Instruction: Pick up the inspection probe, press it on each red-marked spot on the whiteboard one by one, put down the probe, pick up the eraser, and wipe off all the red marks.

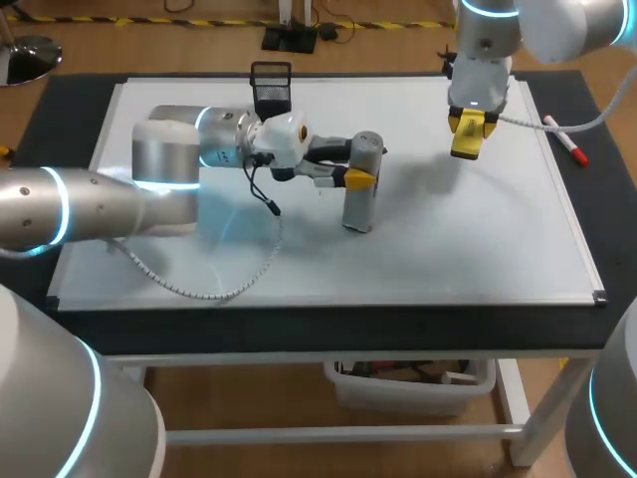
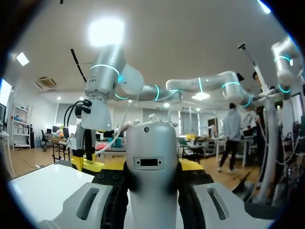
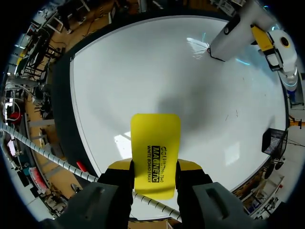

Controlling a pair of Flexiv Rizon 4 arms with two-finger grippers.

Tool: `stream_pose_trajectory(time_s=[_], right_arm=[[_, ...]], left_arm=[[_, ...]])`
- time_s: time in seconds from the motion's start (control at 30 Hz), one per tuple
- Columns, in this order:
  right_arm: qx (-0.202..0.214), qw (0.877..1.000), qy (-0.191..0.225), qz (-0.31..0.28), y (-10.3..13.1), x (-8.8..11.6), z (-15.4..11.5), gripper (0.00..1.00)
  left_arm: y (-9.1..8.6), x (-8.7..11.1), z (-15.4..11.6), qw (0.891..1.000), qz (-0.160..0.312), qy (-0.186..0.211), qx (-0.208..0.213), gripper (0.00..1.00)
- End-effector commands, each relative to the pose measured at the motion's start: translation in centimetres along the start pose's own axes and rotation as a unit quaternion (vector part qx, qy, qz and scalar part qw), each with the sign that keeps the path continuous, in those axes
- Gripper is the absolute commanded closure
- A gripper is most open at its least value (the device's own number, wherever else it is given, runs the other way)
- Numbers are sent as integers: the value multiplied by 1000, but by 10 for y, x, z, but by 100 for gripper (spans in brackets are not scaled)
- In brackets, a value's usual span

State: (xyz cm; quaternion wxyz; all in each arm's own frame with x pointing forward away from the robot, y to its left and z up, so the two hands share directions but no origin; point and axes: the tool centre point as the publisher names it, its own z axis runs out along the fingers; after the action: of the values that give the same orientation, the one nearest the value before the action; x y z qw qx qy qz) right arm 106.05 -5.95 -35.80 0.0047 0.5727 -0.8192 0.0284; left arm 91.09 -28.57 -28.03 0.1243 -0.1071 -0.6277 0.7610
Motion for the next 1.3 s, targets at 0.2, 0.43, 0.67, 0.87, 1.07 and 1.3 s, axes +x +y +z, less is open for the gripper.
stream_pose_trajectory(time_s=[0.2,0.43,0.67,0.87,1.07,1.3], right_arm=[[1,1000,1,-1,0,1,-1,100],[1,1000,1,-1,0,1,-1,100],[1,1000,1,-1,0,1,-1,100],[1,1000,1,-1,0,1,-1,100],[1,1000,1,-1,0,1,-1,100],[1,1000,1,-1,0,1,-1,100]], left_arm=[[-2,3,-2,1000,5,-4,-21,100],[-1,3,-3,1000,3,-4,-23,100],[-1,3,-4,1000,4,-4,-24,100],[-4,3,-4,1000,6,-4,-24,100],[-21,4,-11,1000,15,-13,-14,100],[-40,6,-48,998,30,-51,-5,100]])
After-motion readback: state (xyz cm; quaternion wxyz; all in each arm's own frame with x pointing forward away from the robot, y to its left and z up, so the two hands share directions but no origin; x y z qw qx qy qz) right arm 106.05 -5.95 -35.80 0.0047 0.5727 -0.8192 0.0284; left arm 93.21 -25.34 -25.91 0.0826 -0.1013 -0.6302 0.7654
